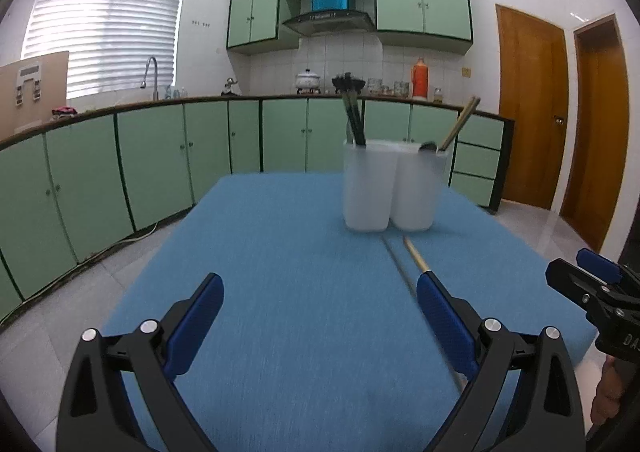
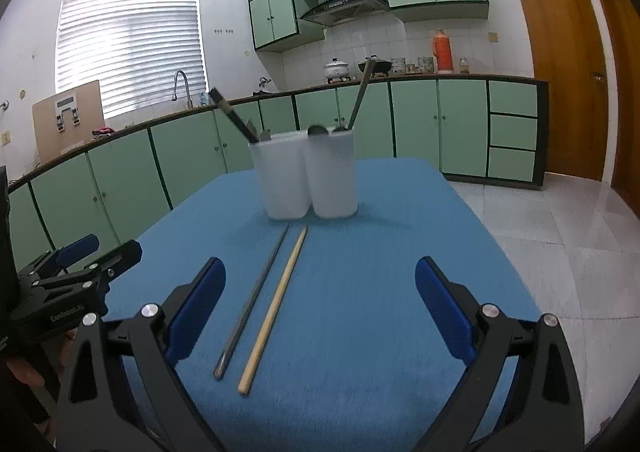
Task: Organize utensils
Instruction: 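Withdraw both tools and move them toward last rod and wooden chopstick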
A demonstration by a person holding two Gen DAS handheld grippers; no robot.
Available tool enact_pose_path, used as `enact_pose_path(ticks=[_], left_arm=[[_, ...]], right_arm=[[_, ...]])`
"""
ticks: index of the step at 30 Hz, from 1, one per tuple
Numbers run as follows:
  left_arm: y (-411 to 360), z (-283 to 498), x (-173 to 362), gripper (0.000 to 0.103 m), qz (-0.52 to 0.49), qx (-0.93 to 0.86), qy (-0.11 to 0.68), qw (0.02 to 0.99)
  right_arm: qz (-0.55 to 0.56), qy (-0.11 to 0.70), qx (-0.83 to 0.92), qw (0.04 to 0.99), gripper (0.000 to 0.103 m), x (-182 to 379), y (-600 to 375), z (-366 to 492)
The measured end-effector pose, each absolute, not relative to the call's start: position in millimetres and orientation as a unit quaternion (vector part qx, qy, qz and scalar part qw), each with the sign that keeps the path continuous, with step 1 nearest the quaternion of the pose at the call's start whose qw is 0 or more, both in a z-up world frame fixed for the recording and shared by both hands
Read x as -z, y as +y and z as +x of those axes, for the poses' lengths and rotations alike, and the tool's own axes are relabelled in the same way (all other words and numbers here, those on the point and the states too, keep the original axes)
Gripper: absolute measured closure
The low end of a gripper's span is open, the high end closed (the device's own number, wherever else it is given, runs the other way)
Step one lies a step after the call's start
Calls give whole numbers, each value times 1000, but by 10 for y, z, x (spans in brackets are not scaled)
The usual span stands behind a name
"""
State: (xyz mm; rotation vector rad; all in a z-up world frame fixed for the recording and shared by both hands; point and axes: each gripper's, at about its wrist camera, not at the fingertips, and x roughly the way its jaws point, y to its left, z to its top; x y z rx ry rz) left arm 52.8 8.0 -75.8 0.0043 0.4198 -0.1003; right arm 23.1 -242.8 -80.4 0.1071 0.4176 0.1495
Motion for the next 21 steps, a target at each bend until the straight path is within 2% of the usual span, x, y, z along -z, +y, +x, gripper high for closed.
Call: enact_pose_path(ticks=[10, 13, 15, 21], left_arm=[[190, 318, 1077, 8, 9, 34, 237, 971], [204, 274, 1120, 8, 9, 32, 240, 970], [209, 256, 1137, 8, 10, 29, 242, 970], [235, 221, 1156, 8, 5, 26, 243, 970]], right_arm=[[9, 192, -66, 979, 11, 1167, -2085, -33], [6, 186, -64, 980, 24, 1227, -2050, -65], [1, 185, -59, 981, 25, 1272, -2020, -81], [-14, 185, -53, 981, 38, 1383, -1921, -98]])
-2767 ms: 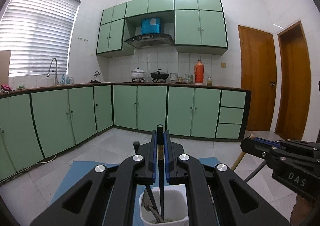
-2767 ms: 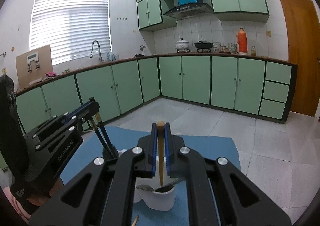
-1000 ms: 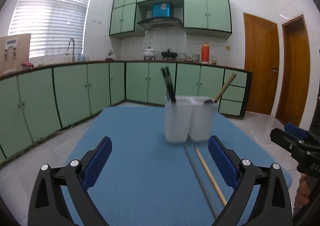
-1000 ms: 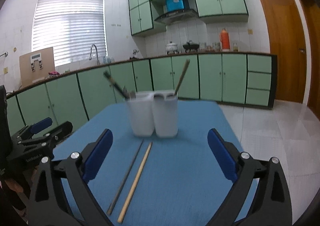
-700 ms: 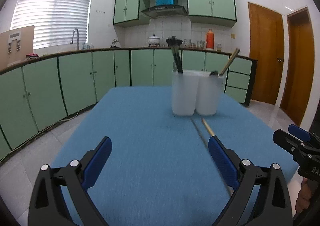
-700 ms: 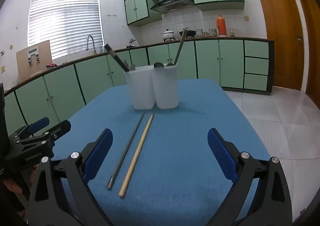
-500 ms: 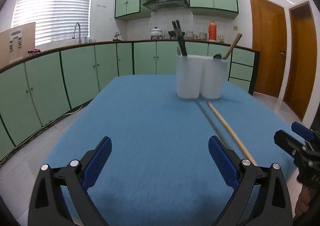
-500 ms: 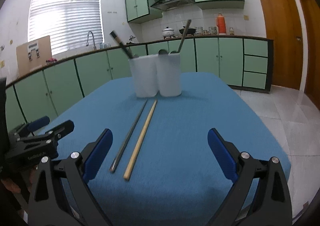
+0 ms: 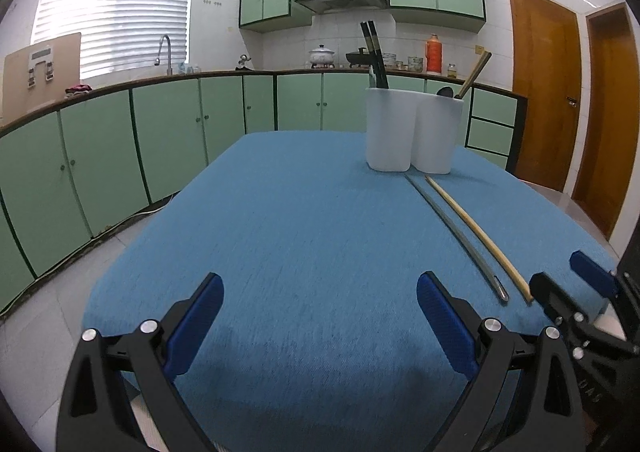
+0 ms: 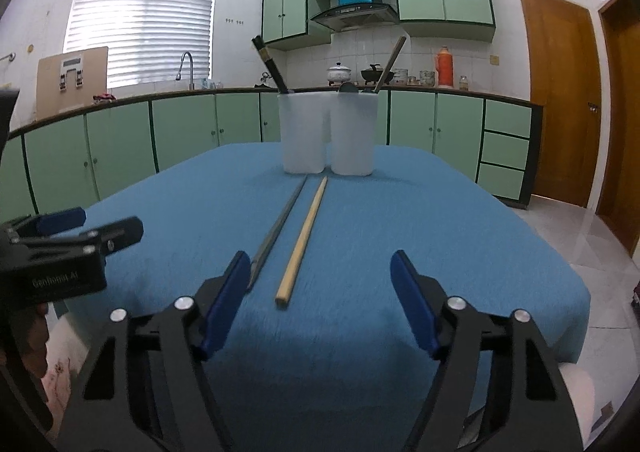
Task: Organize utensils
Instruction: 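Withdraw both tools and move them toward last rod and wooden chopstick, then close right gripper on wooden chopstick while left gripper grasps metal rod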
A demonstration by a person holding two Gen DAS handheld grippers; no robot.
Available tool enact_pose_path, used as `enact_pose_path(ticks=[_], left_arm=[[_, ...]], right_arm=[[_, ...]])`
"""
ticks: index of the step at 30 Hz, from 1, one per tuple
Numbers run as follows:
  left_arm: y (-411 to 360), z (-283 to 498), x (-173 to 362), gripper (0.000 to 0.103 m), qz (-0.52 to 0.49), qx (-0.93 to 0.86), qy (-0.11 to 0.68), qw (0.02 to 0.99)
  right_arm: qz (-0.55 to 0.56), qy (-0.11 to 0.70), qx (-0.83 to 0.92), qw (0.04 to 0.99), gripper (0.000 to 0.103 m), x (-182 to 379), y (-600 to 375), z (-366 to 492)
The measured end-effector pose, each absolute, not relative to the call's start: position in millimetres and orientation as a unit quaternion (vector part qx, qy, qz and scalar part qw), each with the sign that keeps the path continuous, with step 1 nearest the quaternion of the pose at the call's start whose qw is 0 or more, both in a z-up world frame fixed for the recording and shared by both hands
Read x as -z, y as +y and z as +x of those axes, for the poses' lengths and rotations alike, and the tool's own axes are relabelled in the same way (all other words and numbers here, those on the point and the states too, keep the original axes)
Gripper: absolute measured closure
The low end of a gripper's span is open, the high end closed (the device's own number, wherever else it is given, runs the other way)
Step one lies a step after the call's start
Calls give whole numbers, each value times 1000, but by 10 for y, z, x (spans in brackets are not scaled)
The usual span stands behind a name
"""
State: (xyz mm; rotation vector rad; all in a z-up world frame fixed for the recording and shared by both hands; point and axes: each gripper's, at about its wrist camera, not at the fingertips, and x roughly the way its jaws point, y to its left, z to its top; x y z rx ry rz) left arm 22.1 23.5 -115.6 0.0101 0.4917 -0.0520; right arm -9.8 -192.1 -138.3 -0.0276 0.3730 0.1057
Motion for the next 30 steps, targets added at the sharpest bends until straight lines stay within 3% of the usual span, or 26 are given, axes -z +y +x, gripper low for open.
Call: enact_pose_path(ticks=[8, 14, 21, 25, 30], left_arm=[[240, 181, 1187, 8, 5, 28, 243, 970], [254, 182, 1198, 8, 1, 27, 244, 969], [252, 176, 1211, 8, -1, 28, 245, 969], [244, 171, 1213, 8, -2, 28, 245, 969], [201, 152, 1196, 8, -1, 33, 241, 970]], right_arm=[[-20, 194, -51, 980, 71, 1525, -1814, -61], [-26, 179, -45, 982, 86, 1558, -1761, -59], [-32, 170, -35, 984, 87, 1578, -1720, -35], [-42, 165, -36, 985, 96, 1606, -1681, -62], [-30, 164, -34, 985, 97, 1589, -1729, -52]])
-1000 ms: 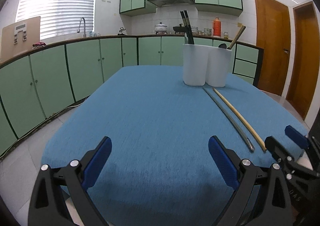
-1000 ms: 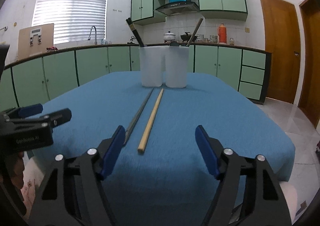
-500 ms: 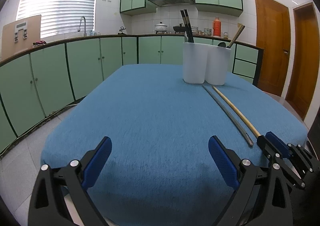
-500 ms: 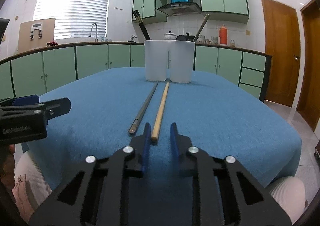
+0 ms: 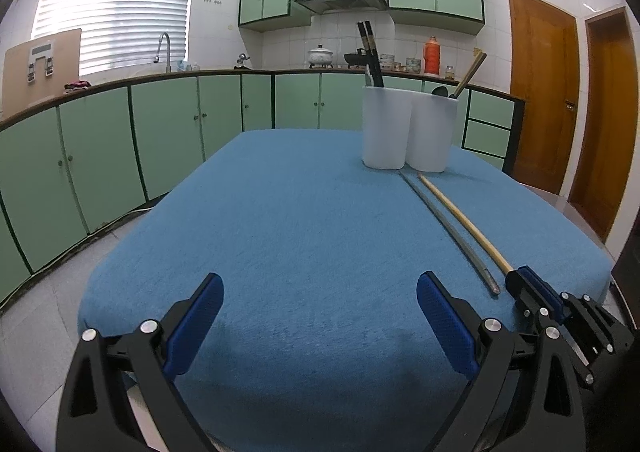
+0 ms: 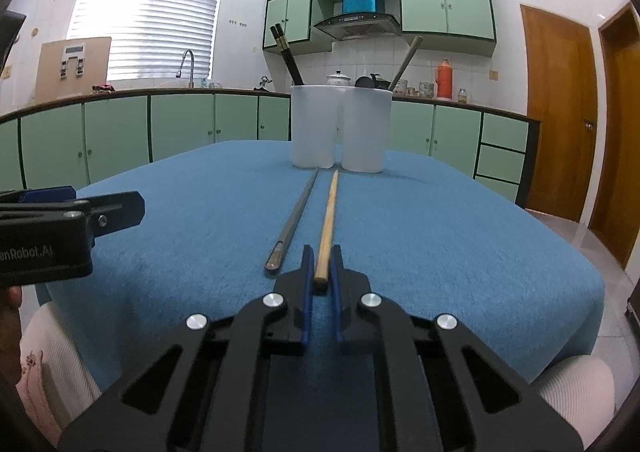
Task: Organize utensils
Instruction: 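Close right gripper on wooden chopstick while left gripper grasps metal rod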
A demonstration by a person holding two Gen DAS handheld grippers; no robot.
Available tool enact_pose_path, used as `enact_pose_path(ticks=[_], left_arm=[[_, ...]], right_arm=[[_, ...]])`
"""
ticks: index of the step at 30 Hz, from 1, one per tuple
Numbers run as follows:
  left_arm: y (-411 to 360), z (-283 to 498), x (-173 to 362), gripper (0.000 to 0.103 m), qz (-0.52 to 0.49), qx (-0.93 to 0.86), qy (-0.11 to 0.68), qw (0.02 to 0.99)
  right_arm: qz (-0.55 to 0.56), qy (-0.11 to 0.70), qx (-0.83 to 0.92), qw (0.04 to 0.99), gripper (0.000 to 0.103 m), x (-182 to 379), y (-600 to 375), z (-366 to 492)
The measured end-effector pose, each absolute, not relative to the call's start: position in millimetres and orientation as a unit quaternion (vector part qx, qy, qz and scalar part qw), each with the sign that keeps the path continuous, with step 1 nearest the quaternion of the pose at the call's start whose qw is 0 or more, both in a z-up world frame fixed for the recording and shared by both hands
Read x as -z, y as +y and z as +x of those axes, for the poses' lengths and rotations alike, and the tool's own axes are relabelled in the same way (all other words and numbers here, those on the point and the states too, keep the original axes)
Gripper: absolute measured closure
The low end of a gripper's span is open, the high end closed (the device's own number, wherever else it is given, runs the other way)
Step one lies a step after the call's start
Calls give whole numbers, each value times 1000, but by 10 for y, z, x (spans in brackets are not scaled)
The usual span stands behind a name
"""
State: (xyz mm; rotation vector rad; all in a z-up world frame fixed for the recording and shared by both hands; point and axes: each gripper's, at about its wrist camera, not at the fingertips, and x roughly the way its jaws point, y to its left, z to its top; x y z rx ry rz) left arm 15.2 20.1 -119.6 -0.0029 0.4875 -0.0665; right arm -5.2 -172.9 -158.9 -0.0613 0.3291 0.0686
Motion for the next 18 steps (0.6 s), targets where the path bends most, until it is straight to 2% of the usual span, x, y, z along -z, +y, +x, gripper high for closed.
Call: enact_pose_path(ticks=[11, 18], left_arm=[[-234, 174, 1183, 9, 0, 83, 241, 967], [-581, 238, 1265, 33, 17, 115, 251, 961]], right_arm=[[11, 151, 4, 988, 97, 1451, -2179, -181], [31, 152, 2, 988, 97, 1454, -2410, -223]])
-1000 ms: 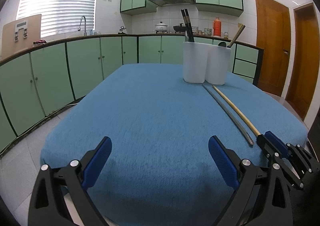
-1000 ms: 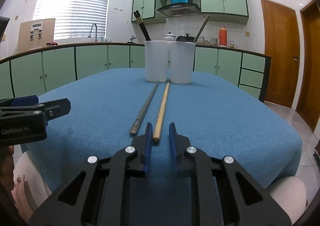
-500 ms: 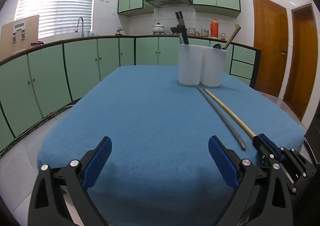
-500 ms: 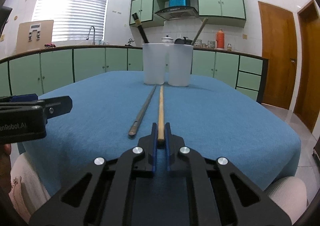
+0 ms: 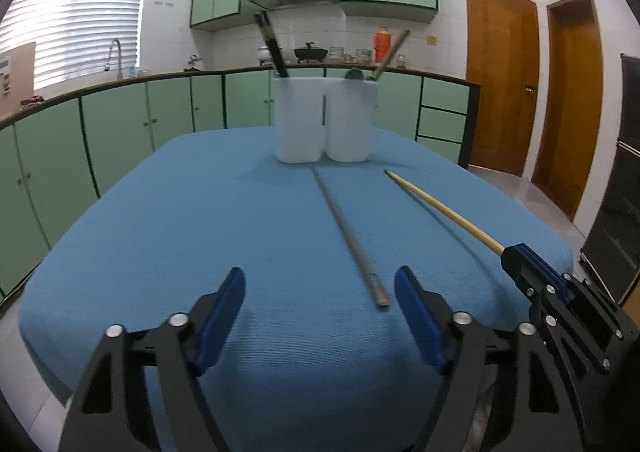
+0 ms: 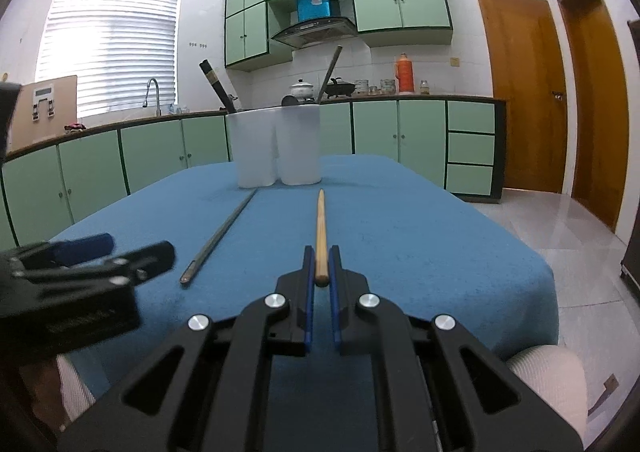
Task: Organize utensils
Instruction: 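Close right gripper on wooden chopstick while left gripper grasps metal rod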
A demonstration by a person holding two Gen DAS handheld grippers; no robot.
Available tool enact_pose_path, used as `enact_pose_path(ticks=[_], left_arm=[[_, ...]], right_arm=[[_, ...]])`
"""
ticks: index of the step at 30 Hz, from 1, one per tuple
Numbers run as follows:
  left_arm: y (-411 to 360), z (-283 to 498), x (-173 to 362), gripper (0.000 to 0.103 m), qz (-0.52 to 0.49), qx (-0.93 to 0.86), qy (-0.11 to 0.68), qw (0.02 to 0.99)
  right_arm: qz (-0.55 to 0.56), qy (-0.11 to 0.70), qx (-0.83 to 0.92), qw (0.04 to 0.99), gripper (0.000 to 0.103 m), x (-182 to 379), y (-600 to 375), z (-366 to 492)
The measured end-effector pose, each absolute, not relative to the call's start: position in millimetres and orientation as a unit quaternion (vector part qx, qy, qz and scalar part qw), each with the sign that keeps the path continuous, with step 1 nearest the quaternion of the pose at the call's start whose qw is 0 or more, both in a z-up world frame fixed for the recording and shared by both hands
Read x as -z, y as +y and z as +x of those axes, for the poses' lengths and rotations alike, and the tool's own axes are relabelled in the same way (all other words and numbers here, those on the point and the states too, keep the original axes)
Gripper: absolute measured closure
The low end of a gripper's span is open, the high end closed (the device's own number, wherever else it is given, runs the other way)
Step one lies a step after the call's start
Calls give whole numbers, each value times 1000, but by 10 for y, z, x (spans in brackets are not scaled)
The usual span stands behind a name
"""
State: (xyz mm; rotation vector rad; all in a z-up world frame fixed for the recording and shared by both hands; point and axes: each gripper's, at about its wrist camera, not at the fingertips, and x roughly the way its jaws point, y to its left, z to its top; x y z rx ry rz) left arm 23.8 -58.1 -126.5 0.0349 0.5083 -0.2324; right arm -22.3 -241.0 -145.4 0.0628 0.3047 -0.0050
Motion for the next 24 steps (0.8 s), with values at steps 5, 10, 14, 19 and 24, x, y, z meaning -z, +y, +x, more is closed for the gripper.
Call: enact_pose_path(ticks=[5, 10, 14, 19, 24], left_arm=[[-671, 311, 1363, 51, 13, 125, 268, 955], [-704, 324, 1383, 60, 8, 120, 265, 957], [-717, 320, 1372, 86, 6, 123, 267, 956], [-700, 313, 1354, 96, -4, 125, 269, 955], [-642, 280, 1259, 96, -3, 121, 257, 959]], right_arm=[[36, 150, -5, 988, 97, 1472, -2443, -248], [42, 149, -9, 988, 97, 1474, -2471, -251], [44, 146, -15, 988, 97, 1463, -2495, -279], [42, 144, -16, 989, 97, 1453, -2513, -297], [38, 134, -16, 990, 97, 1374, -2524, -315]])
